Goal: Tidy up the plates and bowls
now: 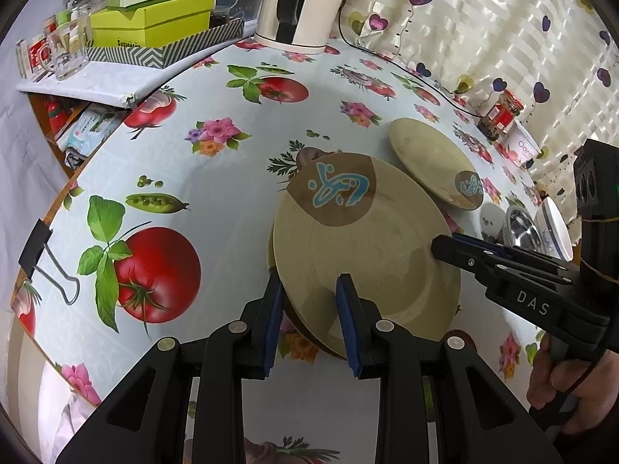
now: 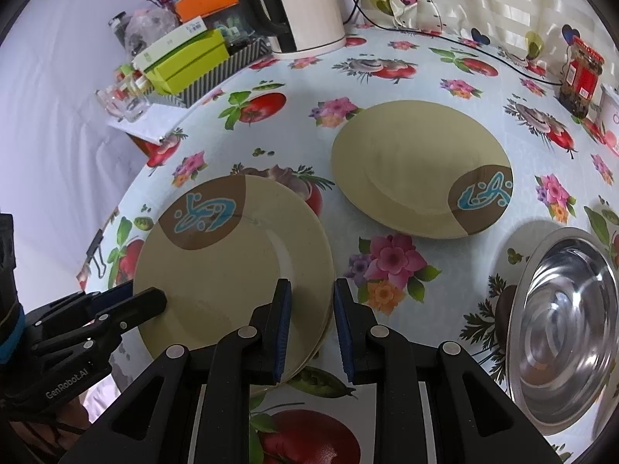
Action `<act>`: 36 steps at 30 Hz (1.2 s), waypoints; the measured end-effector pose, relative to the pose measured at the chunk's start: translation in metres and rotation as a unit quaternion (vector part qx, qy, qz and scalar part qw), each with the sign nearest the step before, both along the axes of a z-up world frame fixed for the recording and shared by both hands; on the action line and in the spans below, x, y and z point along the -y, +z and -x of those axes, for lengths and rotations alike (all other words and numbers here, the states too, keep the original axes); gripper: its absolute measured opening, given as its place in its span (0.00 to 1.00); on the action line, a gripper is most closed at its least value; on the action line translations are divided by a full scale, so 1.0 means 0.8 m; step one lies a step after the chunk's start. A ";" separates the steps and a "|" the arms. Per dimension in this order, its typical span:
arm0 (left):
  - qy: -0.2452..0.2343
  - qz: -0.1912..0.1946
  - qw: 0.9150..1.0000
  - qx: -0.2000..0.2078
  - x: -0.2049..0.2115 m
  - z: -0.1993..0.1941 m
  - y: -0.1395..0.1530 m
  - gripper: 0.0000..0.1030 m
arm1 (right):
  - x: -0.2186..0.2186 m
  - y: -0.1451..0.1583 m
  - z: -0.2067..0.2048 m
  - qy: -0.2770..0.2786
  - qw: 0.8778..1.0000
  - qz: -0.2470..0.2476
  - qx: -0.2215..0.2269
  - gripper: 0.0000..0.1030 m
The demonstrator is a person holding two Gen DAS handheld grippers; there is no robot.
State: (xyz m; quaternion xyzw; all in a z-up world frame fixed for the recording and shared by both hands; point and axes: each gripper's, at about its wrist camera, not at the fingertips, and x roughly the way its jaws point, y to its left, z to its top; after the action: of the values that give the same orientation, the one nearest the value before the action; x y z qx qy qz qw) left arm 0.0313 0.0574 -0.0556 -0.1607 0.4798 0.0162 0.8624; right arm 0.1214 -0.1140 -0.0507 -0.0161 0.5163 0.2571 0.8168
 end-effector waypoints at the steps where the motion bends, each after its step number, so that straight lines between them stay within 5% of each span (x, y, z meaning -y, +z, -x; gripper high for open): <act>1: 0.000 0.000 1.000 0.000 0.000 0.000 -0.001 0.28 | 0.000 0.000 0.000 0.000 1.000 0.001 0.000 0.21; 36: 0.004 -0.013 1.000 0.011 -0.006 0.006 0.007 0.28 | 0.012 0.018 0.011 0.004 1.000 -0.007 0.021 0.22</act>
State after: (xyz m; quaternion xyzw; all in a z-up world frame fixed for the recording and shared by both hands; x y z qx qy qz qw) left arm 0.0263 0.0621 -0.0499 -0.1514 0.4692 0.0240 0.8697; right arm 0.1125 -0.1235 -0.0366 -0.0182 0.4969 0.2632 0.8268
